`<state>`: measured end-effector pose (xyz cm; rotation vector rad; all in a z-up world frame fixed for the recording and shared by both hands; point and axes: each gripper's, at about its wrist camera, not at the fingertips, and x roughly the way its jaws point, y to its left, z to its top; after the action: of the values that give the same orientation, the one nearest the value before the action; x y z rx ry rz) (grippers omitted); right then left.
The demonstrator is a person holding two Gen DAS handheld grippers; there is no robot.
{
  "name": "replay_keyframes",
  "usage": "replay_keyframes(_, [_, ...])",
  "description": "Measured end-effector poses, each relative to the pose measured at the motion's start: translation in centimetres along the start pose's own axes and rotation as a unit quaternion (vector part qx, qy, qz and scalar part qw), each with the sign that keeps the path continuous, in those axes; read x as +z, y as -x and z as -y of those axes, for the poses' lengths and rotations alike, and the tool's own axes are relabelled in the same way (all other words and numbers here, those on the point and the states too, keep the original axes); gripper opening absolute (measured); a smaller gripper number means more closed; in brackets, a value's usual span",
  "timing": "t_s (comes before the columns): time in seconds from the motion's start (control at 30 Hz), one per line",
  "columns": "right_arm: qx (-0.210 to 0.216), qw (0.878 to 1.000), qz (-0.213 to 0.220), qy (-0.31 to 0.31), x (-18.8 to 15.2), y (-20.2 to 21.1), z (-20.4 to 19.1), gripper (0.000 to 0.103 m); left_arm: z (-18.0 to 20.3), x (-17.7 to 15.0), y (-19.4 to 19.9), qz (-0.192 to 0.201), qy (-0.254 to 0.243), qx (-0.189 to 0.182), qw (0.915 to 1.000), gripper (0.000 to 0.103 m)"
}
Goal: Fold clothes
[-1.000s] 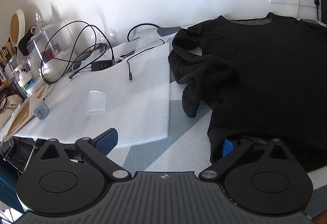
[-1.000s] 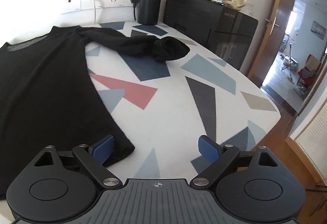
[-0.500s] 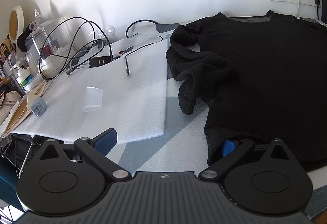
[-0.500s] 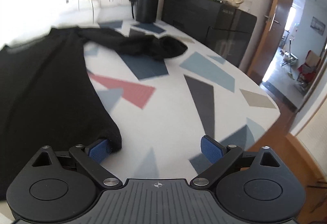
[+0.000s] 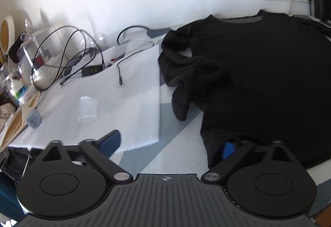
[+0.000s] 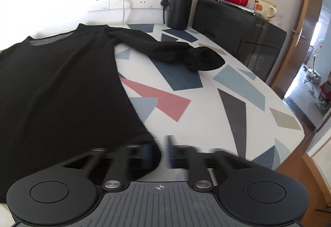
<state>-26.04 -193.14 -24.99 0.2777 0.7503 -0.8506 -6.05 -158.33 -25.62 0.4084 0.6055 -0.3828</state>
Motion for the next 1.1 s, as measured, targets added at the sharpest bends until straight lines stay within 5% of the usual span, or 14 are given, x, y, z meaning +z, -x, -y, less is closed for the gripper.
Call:
replay_keyframes(0.03, [0.000,1.000,0.006,-0.010,0.2,0.4,0.1,0.004,-0.2,0.1,0.1,0.001,0.007,-0.016,0.9998,0.031])
replay_keyframes(0.1, [-0.005,0.999,0.022,-0.026,0.6,1.1,0.5,0.003,-0.5,0.4,0.7,0.011,0.023,-0.036,0.9990,0.008])
replay_keyframes(0.2, [-0.021,0.998,0.039,-0.036,1.0,1.8,1.1,0.003,-0.7,0.5,1.8,0.029,0.026,-0.036,0.9986,0.006])
replay_keyframes(0.4, [-0.046,0.997,-0.009,-0.067,0.3,1.0,2.2,0.003,-1.5,-0.9,1.6,-0.040,0.044,-0.089,0.9942,0.007])
replay_keyframes(0.47, [-0.057,0.996,-0.021,-0.072,-0.1,0.8,2.4,0.003,-1.6,-1.3,1.7,-0.056,0.053,-0.105,0.9914,0.014])
replay_keyframes(0.5, [-0.060,0.995,-0.029,-0.072,-0.2,0.6,2.4,0.003,-1.7,-1.2,1.8,-0.063,0.058,-0.113,0.9899,0.031])
replay_keyframes(0.53, [-0.063,0.995,-0.038,-0.071,-0.4,0.5,2.4,0.005,-1.7,-1.1,1.8,-0.073,0.059,-0.116,0.9888,0.063])
replay_keyframes(0.6, [-0.072,0.994,-0.048,-0.060,-0.8,0.4,2.2,0.011,-1.7,-0.9,2.1,-0.079,0.061,-0.127,0.9869,0.097])
replay_keyframes(0.7, [-0.092,0.994,-0.055,-0.021,-1.1,0.8,1.1,0.054,-1.5,-0.5,3.2,-0.055,0.049,-0.139,0.9875,0.096])
replay_keyframes(0.9, [-0.080,0.991,-0.093,-0.046,-0.9,2.0,1.5,0.072,-3.3,0.3,3.9,-0.034,0.118,-0.179,0.9761,0.099])
replay_keyframes(1.1, [-0.108,0.985,-0.095,-0.095,-0.9,3.6,3.5,0.072,-4.7,-0.8,3.1,-0.044,0.158,-0.163,0.9730,0.099])
